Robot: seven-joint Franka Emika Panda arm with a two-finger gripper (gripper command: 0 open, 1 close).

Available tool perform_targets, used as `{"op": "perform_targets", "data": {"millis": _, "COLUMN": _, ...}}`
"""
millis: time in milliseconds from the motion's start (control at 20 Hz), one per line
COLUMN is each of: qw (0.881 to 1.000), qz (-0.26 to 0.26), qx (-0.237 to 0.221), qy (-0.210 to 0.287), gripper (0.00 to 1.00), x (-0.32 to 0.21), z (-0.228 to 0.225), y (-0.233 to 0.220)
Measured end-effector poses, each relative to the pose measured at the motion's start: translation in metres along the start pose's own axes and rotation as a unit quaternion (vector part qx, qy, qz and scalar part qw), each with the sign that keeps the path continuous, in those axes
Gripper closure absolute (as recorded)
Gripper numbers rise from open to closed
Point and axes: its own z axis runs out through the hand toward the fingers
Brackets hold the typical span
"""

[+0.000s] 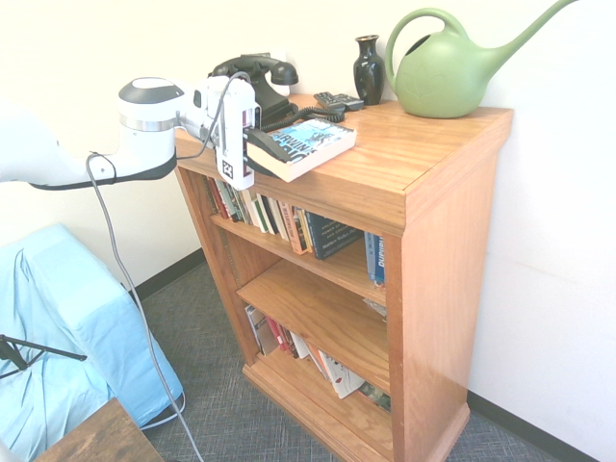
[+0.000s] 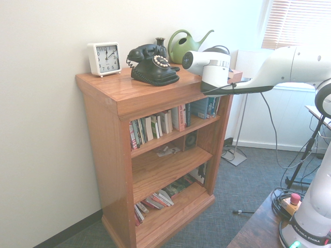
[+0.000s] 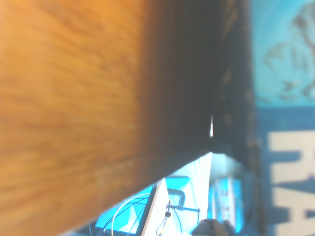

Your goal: Shelf the books

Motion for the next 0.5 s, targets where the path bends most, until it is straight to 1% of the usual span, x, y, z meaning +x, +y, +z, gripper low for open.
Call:
{"op": "perform_targets", "data": {"millis": 250, "qw": 1.000, "qz": 0.011, "qx": 0.011, "qy": -0.021, "gripper": 1.00, "x": 0.001, "z": 0.008, "y": 0.014}}
{"op": "perform_targets", "data": {"millis": 400, "qw": 0.998, "qz": 0.028, "qx": 0.031, "qy": -0.042, "gripper": 1.00, "x": 0.002, "z": 0.018, "y": 0.033}}
{"op": "perform_targets", "data": {"millis": 500, "qw": 0.996, "qz": 0.042, "qx": 0.055, "qy": -0.055, "gripper": 1.00, "x": -0.003, "z": 0.020, "y": 0.049}}
